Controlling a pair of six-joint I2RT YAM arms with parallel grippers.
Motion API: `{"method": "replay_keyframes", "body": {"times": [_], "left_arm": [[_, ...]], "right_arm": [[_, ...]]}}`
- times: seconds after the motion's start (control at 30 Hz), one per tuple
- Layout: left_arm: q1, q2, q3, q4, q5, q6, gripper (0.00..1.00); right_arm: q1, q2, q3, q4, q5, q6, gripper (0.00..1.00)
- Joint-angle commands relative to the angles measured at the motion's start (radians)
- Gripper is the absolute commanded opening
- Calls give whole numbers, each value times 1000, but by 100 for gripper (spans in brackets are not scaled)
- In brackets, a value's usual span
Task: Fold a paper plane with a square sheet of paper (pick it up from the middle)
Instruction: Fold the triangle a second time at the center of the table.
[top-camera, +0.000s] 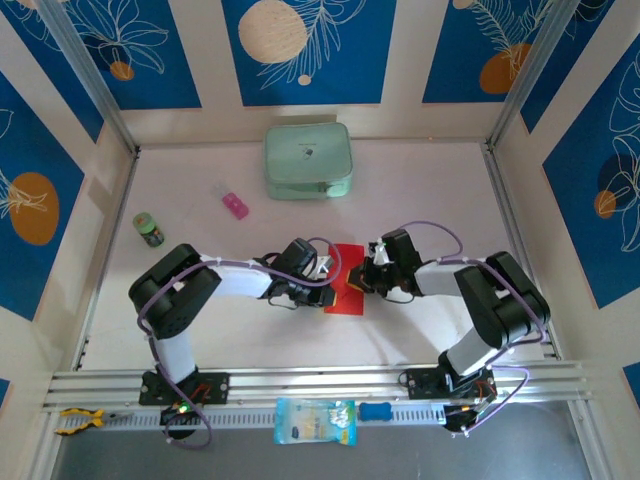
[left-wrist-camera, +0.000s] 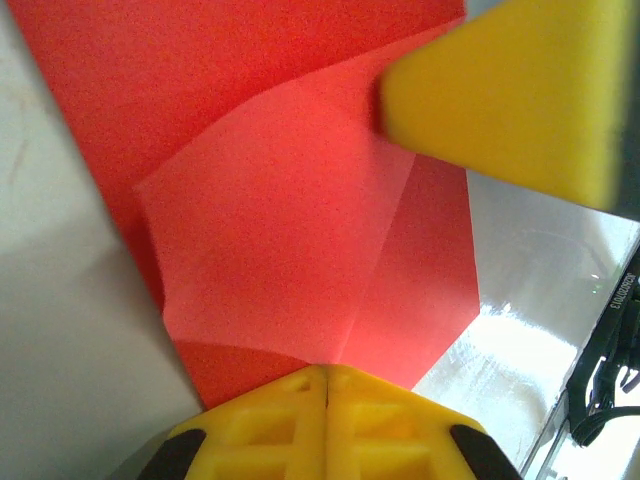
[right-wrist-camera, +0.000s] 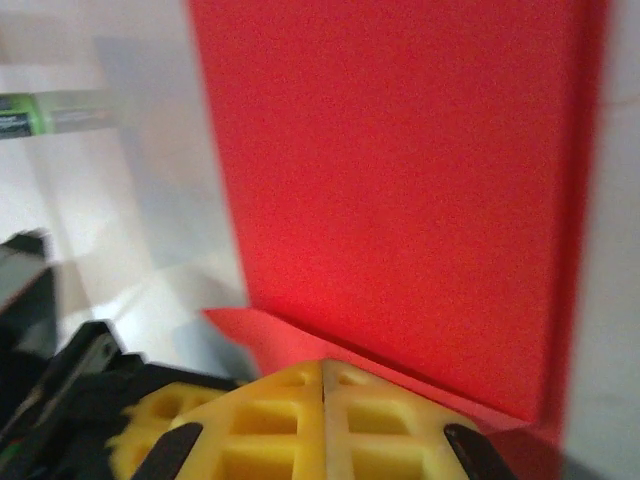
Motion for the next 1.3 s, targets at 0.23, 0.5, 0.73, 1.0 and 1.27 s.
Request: {"method": "replay_keyframes", "body": {"times": [0.23, 0.5, 0.73, 1.0, 1.27], "left_arm": [[2, -20, 96, -132, 25, 16, 6], [1, 96, 192, -103, 30, -22, 10], [-8, 144, 181, -163, 8, 4, 9], [-8, 71, 133, -204, -30, 38, 12], [-18, 72, 232, -171, 20, 22, 12]], "right_arm": [[-26, 18, -40, -47, 41, -18, 0], [-29, 19, -39, -55, 41, -20, 0], [-31, 23, -38, -62, 42, -17, 0], [-32, 25, -30, -76, 45, -18, 0], [-31, 32, -14, -93, 38, -14, 0]]}}
